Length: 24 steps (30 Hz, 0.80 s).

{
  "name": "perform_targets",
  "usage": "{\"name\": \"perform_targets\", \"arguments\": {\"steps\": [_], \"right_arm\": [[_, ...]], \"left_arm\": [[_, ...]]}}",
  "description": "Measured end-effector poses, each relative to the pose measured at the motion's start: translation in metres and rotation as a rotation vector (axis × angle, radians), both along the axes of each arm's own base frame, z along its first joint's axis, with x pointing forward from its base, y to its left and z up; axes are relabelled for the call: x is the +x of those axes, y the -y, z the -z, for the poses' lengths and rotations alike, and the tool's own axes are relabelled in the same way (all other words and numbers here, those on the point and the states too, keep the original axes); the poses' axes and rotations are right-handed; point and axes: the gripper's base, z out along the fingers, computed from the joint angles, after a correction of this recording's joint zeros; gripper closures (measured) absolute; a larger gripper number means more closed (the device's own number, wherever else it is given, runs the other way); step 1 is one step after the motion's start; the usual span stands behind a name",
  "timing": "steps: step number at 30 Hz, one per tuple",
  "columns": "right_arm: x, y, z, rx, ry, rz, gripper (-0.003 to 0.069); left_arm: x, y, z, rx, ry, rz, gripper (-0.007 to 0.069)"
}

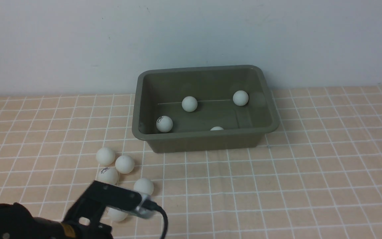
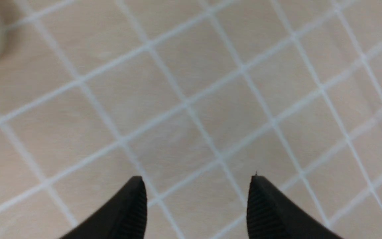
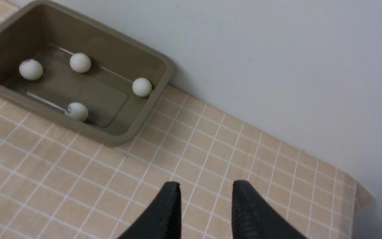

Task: Put the table tennis balls into the box on the light coffee tablecloth.
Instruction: 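Reach for and grasp a ping pong ball on the table beside the basket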

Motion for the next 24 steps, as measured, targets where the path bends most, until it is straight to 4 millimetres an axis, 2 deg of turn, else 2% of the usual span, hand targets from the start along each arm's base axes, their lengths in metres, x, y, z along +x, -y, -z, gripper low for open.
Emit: {"name": "perform_targets", "arguments": {"steps": [4,6,7,8,11,14,24], "right_arm": [[-0.032,0.009,0.023,0.032,-0.008,0.039,0.0448],[-0.049,0.013,0.036,0.05,-0.006,0.047,0.0448],[-0.049,0.013,0.039,0.049,-0.012,0.047,0.0448],[-0.056,0.015,0.046,0.06,-0.012,0.047,0.0448],[-0.06,0.013,0.063,0.079,-0.032,0.033,0.0448],[-0.059,0.011,0.071,0.092,-0.054,0.023,0.0448],[-0.058,0.008,0.074,0.119,-0.068,0.005,0.0448]], "left_arm": [[0.02,-0.024,-0.006,0.013,0.005,-0.182,0.0285],[0.032,-0.033,-0.019,0.013,0.023,-0.224,0.0285],[0.033,-0.034,-0.021,0.014,0.021,-0.228,0.0285],[0.041,-0.035,-0.032,0.007,0.037,-0.225,0.0285],[0.052,-0.029,-0.057,0.009,0.099,-0.137,0.0285],[0.057,-0.022,-0.065,0.02,0.127,-0.065,0.0285],[0.072,-0.017,-0.034,0.165,0.069,0.092,0.0283]]}}
